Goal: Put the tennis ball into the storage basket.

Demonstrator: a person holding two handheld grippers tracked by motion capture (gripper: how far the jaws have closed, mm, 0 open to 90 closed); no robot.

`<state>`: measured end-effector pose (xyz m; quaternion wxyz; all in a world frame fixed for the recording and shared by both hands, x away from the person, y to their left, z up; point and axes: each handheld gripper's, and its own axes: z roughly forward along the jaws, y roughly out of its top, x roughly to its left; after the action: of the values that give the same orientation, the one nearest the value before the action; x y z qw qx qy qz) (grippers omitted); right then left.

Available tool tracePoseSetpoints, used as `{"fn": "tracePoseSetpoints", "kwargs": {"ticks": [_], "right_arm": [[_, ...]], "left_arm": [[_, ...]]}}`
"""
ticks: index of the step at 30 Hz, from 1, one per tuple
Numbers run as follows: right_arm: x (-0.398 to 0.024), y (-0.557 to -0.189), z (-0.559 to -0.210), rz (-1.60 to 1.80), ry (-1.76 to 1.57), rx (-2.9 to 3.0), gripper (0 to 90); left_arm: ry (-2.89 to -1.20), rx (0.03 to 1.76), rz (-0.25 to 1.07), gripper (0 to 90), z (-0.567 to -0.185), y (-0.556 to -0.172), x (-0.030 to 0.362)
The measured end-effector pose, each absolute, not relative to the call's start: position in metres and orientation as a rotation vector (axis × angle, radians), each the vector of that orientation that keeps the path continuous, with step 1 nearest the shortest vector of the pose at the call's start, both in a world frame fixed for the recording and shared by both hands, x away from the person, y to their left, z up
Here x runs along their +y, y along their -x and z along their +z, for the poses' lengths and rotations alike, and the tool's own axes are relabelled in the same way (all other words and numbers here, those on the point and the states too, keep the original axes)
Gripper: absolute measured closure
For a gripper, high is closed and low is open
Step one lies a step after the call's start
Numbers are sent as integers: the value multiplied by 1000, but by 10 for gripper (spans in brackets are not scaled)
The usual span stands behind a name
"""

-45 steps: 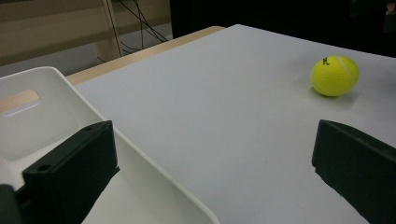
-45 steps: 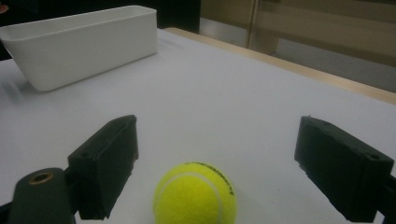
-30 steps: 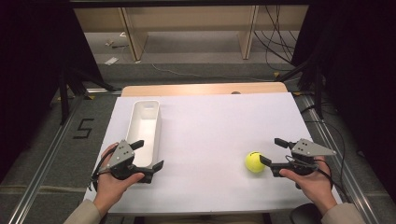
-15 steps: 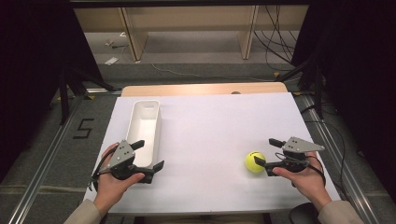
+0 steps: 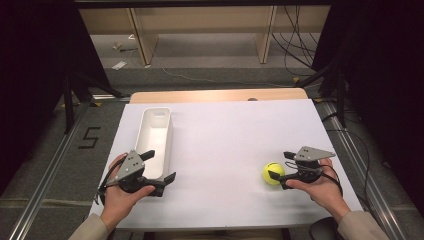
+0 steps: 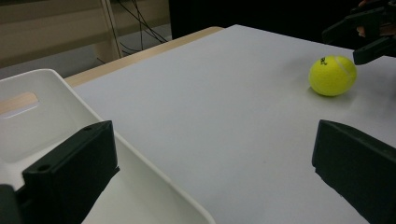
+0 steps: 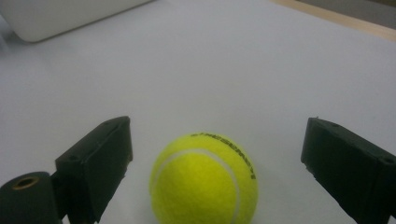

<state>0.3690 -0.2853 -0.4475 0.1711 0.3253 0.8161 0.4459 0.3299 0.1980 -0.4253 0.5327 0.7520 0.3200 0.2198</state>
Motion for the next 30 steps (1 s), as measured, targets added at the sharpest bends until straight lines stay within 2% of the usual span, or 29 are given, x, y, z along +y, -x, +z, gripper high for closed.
{"fn": "tracePoseSetpoints", "kwargs": {"ticks": [19, 30], "right_arm": [[-276, -383, -464, 1144, -957, 2455, 97], [-274, -385, -469, 1089, -971, 2504, 147]], "left_arm": [[-1793, 763, 523, 0, -425, -330, 198], [-1792, 763, 523, 0, -425, -329, 198]]}}
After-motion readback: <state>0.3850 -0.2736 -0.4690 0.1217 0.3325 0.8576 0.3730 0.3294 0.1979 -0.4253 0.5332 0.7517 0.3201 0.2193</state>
